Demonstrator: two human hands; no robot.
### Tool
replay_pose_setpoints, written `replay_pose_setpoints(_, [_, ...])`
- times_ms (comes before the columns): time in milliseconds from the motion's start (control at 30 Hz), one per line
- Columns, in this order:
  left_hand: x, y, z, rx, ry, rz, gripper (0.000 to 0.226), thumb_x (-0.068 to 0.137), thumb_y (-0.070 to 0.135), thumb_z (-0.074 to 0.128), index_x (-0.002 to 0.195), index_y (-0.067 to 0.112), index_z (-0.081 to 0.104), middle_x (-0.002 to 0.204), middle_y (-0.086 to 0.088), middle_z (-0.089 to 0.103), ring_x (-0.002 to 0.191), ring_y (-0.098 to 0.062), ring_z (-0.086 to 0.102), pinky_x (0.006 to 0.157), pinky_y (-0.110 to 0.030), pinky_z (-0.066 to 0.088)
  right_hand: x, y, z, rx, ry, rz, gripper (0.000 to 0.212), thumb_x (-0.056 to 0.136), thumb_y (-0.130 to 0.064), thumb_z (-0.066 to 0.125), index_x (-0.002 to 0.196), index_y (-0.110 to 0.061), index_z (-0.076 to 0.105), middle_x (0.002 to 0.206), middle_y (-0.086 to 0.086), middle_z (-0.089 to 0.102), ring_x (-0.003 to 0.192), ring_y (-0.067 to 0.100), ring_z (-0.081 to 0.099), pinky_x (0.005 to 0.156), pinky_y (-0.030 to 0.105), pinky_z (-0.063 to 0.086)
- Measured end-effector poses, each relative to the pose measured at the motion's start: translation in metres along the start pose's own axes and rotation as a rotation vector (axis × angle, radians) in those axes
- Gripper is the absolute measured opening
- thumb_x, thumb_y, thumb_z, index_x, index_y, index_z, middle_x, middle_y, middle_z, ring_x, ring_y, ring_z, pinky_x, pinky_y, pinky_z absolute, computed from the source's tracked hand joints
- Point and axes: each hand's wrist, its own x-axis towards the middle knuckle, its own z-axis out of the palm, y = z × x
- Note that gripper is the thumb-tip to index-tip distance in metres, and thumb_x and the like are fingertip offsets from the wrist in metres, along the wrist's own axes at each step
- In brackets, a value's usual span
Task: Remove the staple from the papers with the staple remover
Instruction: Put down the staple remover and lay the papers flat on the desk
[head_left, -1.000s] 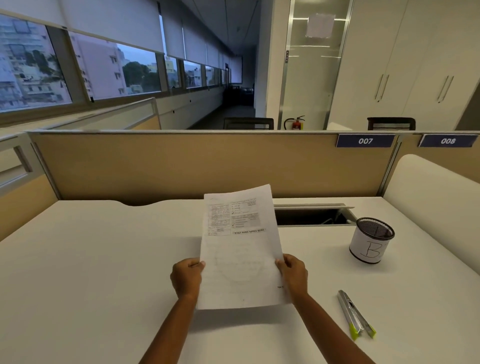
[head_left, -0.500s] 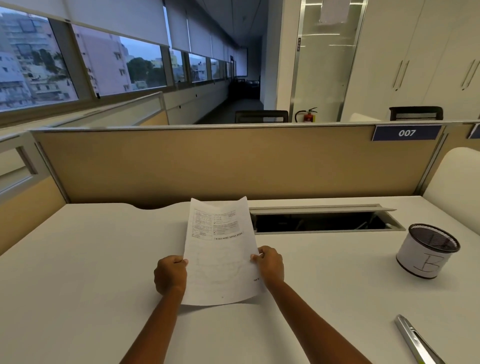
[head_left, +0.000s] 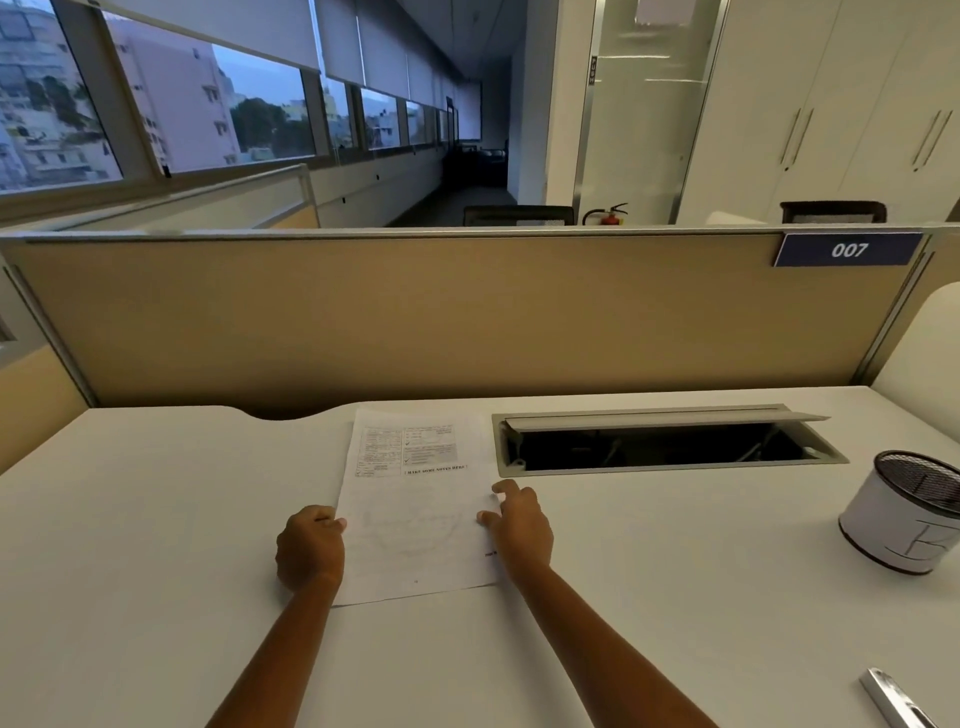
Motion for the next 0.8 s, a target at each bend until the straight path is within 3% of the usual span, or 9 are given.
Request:
replay_pose_setpoints(133, [0.004,0.0,0.009,0.013,0.011,0.067,0.018,0.08,-0.004,0.057,0.095,-0.004,0.066,0.105,-0.025,0.067,0.099,-0.044,0.058,0.082,-0.042,0.046,0.003,0.003,0.003,-0.103,0.029,-0.062,0.027,0.089,-0.025,0.053,0.114,-0.015,0.055,0.122,0.009,0.05,0.102,0.025,0.058,0.082,0.027,0.045])
replay_pose_setpoints(467, [0.007,-0.001,0.019,0.099,-0.007,0.15,0.016,0.08,-0.003,0.057,0.093,-0.005,0.065,0.105,-0.026,0.065,0.097,-0.043,0.057,0.077,-0.044,0.048,0.012,0.01,0.003,-0.166,0.065,-0.098,0.03,0.089,-0.033,0.051,0.116,-0.018,0.055,0.126,0.007,0.049,0.101,0.024,0.06,0.081,0.027,0.047])
replay_pose_setpoints(800, [-0.035,-0.001,0.019,0.404,-0.056,0.368,0.042,0.082,0.012,0.059,0.12,-0.004,0.051,0.131,-0.027,0.05,0.115,-0.045,0.048,0.092,-0.055,0.042,-0.003,0.023,-0.007,-0.078,0.039,-0.132,0.046,0.091,-0.034,0.049,0.132,-0.017,0.038,0.136,0.008,0.042,0.117,0.022,0.052,0.094,0.03,0.044])
